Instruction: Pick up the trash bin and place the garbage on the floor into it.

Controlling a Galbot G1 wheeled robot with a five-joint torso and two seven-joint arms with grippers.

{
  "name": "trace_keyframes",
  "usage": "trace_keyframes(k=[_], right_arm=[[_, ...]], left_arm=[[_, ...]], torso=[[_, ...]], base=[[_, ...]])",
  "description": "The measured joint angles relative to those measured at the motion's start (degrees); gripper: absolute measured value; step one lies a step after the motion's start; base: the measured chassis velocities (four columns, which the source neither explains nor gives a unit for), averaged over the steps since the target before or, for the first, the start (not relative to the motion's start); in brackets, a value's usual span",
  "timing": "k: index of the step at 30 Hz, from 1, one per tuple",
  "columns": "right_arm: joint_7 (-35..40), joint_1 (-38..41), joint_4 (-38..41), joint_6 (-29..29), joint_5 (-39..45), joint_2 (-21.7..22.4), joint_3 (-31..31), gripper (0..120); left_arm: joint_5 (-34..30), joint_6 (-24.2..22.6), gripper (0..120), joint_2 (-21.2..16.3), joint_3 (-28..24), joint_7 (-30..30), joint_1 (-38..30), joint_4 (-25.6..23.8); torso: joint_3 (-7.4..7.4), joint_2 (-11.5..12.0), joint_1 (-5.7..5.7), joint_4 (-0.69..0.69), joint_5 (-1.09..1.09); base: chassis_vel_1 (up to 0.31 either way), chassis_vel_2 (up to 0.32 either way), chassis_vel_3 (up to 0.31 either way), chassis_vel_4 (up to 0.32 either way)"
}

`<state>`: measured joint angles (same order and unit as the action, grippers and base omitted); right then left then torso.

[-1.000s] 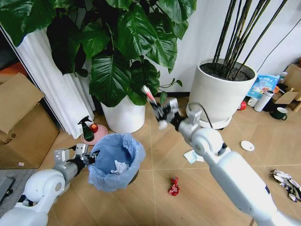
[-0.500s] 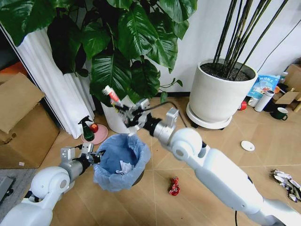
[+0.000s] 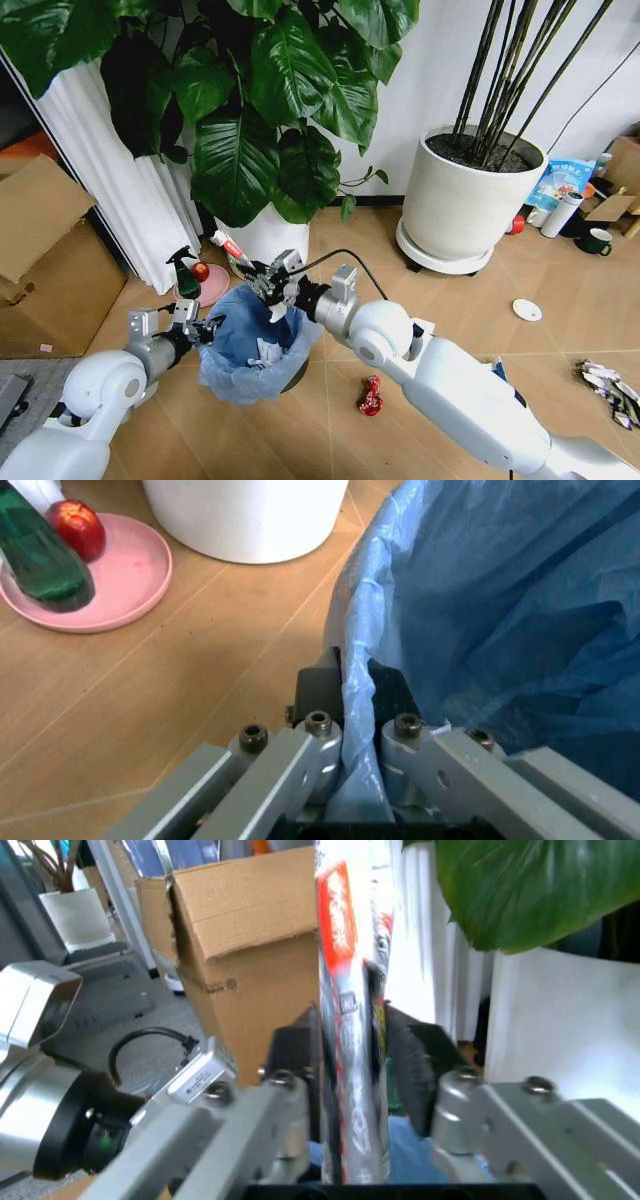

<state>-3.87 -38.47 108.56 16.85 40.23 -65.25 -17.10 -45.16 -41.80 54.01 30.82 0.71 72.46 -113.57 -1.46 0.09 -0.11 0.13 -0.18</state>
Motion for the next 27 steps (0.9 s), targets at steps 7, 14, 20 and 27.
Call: trace_keyframes(k=[7, 14, 20, 27], right_arm=[[0.0, -0.1, -0.1, 0.0, -0.1, -0.1, 0.0, 55], [2.3, -1.1, 0.6, 0.5, 0.4, 0.5, 3.4, 77], [1.8, -5.5, 1.4, 1.5, 0.4, 6.6, 10.9, 98], [-3.2, -15.2, 1.8, 0.6, -0.9, 12.7, 21.4, 100]], left_arm=[[0.0, 0.0, 0, -0.1, 0.2, 0.0, 0.1, -0.1], [0.3, 0.1, 0, 0.3, 1.0, 0.0, 0.3, 0.2], [0.5, 0.2, 0, 0.3, 1.9, 0.4, 0.4, 0.7], [1.0, 0.4, 0, 0.9, 2.1, 0.9, 0.0, 1.1]], torso=[[0.00, 0.0, 0.00, 0.00, 0.00], [0.00, 0.0, 0.00, -0.01, 0.00], [0.00, 0.0, 0.00, 0.01, 0.01], [0.01, 0.0, 0.01, 0.02, 0.01]], base=[[0.000, 0.000, 0.000, 0.000], [0.000, 0.000, 0.000, 0.000], [0.000, 0.000, 0.000, 0.000], [0.000, 0.000, 0.000, 0.000]])
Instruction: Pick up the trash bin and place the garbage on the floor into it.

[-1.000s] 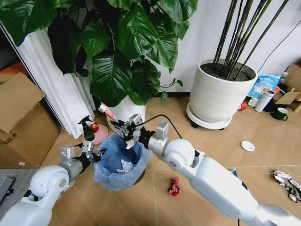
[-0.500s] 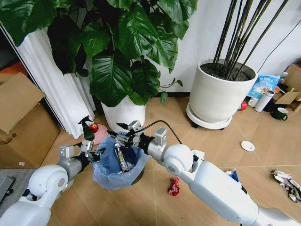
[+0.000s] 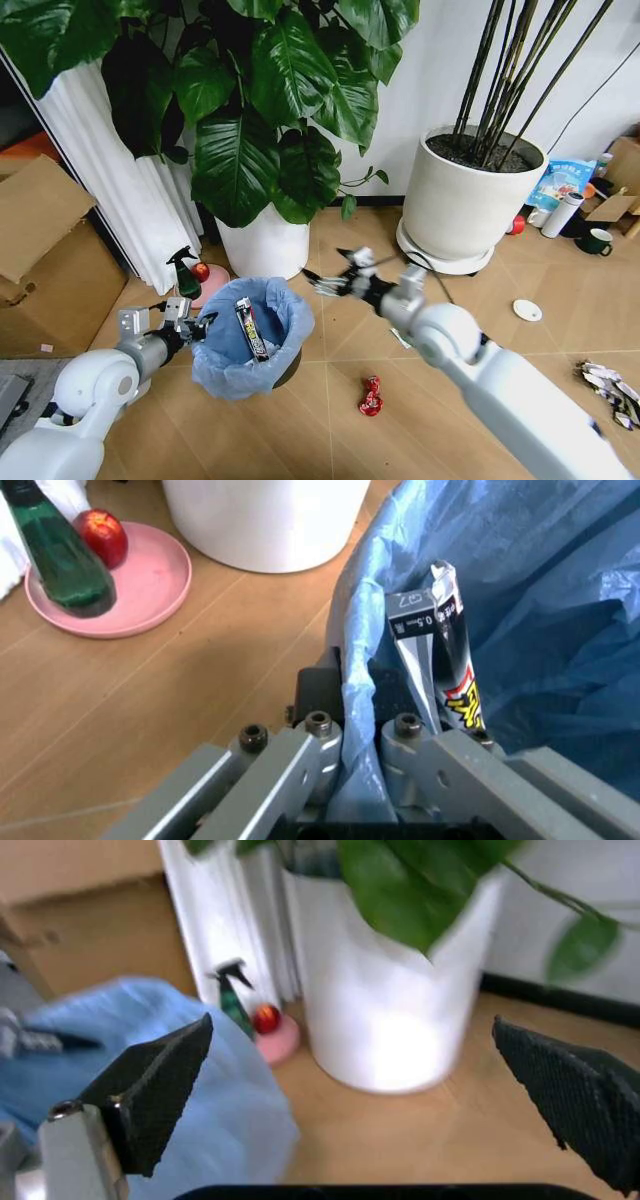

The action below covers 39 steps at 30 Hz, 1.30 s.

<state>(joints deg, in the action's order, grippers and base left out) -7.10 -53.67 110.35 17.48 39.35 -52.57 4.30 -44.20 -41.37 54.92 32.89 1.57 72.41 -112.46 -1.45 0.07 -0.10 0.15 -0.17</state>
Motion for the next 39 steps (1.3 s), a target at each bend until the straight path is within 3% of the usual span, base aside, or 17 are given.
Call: trace_keyframes(k=[9, 16, 29, 39], right_arm=[[-7.2, -13.3, -7.4, -2.7, -7.7, 1.0, 9.7, 100], [-9.3, -19.7, -14.3, -5.1, -12.4, -0.8, 10.1, 100], [-15.9, -19.4, -22.0, -4.4, -21.1, -2.1, 8.0, 100], [-16.2, -16.7, -27.6, -5.5, -25.4, -4.5, 4.8, 100]], left_arm=[[0.3, 0.2, 0, 0.1, 0.8, 0.2, 0.8, -0.6], [0.4, 0.3, 0, 0.3, 0.8, 0.2, 1.1, -1.2], [0.4, 0.3, 0, 0.1, 0.9, 0.1, 1.9, -2.0], [0.5, 0.3, 0, 0.0, 0.9, 0.0, 2.2, -2.2]], torso=[[0.00, 0.0, 0.00, -0.02, -0.01], [-0.01, 0.0, 0.00, -0.01, -0.02], [-0.01, 0.0, 0.00, -0.02, -0.01], [-0.01, 0.0, 0.00, -0.02, -0.01]], base=[[0.000, 0.000, 0.000, 0.000], [0.000, 0.000, 0.000, 0.000], [0.000, 0.000, 0.000, 0.000], [0.000, 0.000, 0.000, 0.000]])
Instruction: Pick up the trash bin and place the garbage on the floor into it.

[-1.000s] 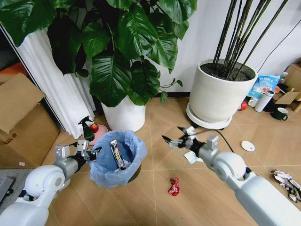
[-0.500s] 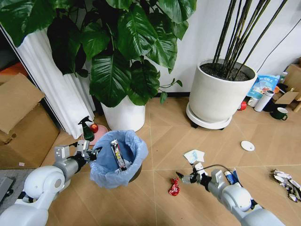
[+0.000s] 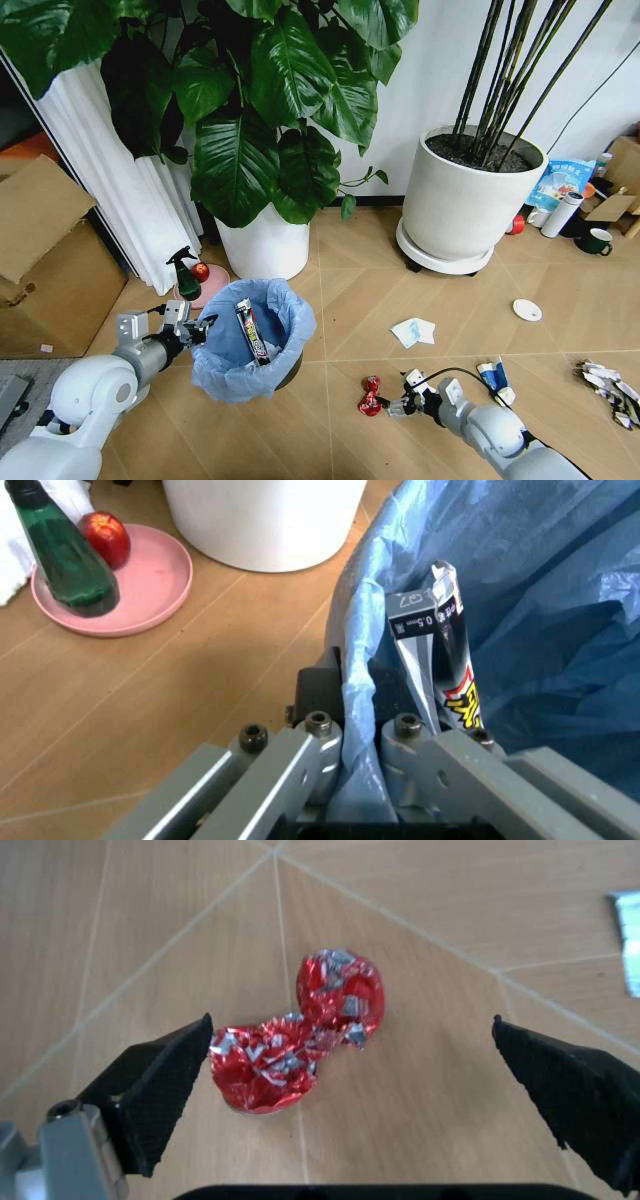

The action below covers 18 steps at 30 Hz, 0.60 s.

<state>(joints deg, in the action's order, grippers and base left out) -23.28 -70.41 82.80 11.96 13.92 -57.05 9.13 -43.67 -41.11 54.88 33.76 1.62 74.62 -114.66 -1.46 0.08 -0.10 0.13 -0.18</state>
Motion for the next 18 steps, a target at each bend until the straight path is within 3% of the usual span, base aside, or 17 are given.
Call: trace_keyframes(k=[18], right_arm=[[2.5, 3.9, -7.9, -1.4, -2.9, -7.4, -1.7, 97]], left_arm=[[0.3, 0.0, 0, 0.3, -0.2, 0.0, 0.1, 0.0]], torso=[[0.00, 0.0, 0.00, 0.00, 0.01]], base=[[0.000, 0.000, 0.000, 0.000]])
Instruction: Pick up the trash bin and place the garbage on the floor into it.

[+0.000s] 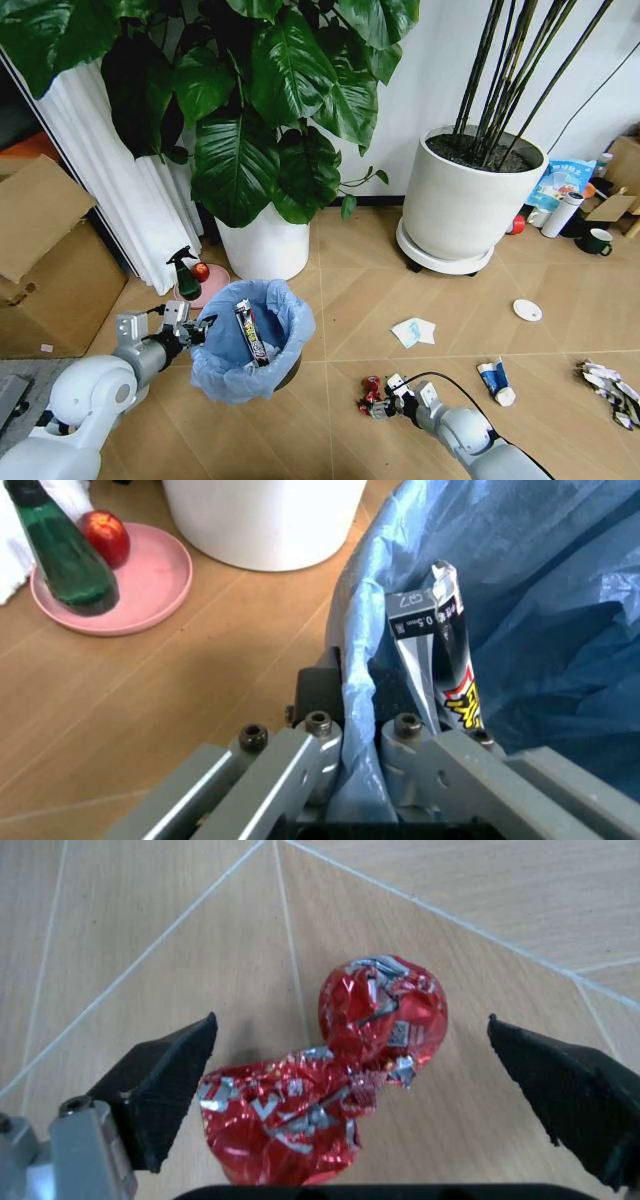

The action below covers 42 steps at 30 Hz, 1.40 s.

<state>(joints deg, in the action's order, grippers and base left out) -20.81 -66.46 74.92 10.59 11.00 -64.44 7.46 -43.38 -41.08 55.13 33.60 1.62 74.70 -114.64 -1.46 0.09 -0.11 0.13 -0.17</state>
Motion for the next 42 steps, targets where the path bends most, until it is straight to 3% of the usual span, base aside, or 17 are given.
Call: trace_keyframes(k=[3, 6, 8, 12, 15, 31, 42], right_arm=[[0.3, 0.3, -0.6, -0.1, -0.1, -0.4, 0.0, 90], [0.4, 0.6, -1.4, -0.2, -0.4, -1.0, 0.0, 75], [0.4, 0.6, -1.5, -0.2, -0.4, -1.1, 0.0, 75], [0.1, 1.0, -2.2, -0.2, -0.4, -1.6, 0.0, 54], [-0.6, 1.1, -2.7, -0.2, -0.4, -2.2, 0.0, 44], [0.0, -0.4, -0.9, -0.5, 1.4, -2.7, 2.8, 44], [0.7, -2.4, 12.1, -0.7, 8.6, -0.1, 11.3, 44]], left_arm=[[0.2, 0.0, 0, 0.2, -0.2, 0.0, 0.0, 0.0], [0.3, 0.0, 0, 0.3, -0.3, 0.0, 0.0, 0.1], [0.3, 0.0, 0, 0.3, -0.3, 0.0, 0.0, 0.1], [0.3, 0.0, 0, 0.2, -0.3, 0.1, -0.2, 0.2], [0.3, 0.0, 0, 0.3, -0.3, 0.1, -0.1, 0.2], [0.5, 0.0, 0, 0.5, -0.4, 0.0, 0.5, -0.5], [0.8, 0.0, 0, 0.4, -0.4, -0.1, 1.1, -1.0]], torso=[[0.00, 0.0, 0.00, 0.00, -0.01], [0.00, 0.0, 0.00, 0.00, 0.00], [0.00, 0.0, 0.00, 0.00, -0.01], [0.00, 0.0, 0.00, 0.00, -0.01], [0.00, 0.0, 0.00, 0.00, 0.00], [0.00, 0.0, 0.00, 0.00, 0.00], [0.00, 0.0, 0.00, 0.01, 0.00]], base=[[0.000, 0.000, 0.000, 0.000], [0.000, 0.000, 0.000, 0.000], [0.000, 0.000, 0.000, 0.000], [0.000, 0.000, 0.000, 0.000], [0.000, 0.000, 0.000, 0.000], [0.000, 0.000, 0.000, 0.000], [0.000, 0.000, 0.000, 0.000]])
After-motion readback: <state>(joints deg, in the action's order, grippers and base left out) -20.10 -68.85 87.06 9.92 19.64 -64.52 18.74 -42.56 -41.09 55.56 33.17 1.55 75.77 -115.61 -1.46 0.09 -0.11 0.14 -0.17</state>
